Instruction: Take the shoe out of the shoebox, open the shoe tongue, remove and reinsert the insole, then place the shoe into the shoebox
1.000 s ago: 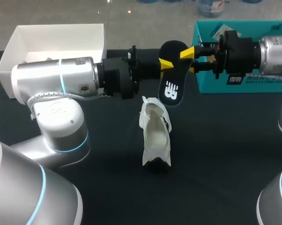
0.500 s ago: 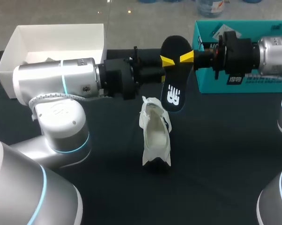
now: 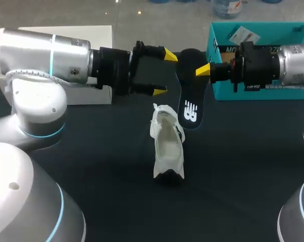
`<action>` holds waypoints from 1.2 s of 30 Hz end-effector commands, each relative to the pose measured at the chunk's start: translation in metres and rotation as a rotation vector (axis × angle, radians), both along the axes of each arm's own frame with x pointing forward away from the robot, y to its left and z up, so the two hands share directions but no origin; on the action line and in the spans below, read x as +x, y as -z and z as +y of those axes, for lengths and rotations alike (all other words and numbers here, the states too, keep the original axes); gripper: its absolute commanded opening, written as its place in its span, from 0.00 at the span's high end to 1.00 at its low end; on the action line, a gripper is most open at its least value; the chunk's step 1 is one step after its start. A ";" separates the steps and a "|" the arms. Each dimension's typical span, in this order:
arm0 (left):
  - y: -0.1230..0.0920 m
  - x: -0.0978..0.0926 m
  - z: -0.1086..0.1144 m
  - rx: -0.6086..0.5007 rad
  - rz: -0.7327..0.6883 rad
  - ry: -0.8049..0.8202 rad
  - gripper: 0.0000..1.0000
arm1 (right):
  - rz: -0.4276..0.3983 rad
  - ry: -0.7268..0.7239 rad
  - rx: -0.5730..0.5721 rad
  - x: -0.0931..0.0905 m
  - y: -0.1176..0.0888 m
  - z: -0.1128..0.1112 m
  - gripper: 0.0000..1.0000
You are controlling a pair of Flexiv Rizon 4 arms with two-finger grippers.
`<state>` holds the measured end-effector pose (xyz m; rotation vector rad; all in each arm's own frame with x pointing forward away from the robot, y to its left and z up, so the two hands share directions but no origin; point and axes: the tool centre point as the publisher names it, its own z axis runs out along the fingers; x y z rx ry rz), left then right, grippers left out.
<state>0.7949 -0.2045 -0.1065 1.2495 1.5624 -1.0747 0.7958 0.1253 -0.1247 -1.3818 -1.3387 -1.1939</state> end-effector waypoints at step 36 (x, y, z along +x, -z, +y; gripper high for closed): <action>-0.055 0.035 0.008 0.924 -0.025 0.336 0.00 | 0.057 -0.070 -0.148 0.026 0.036 0.036 1.00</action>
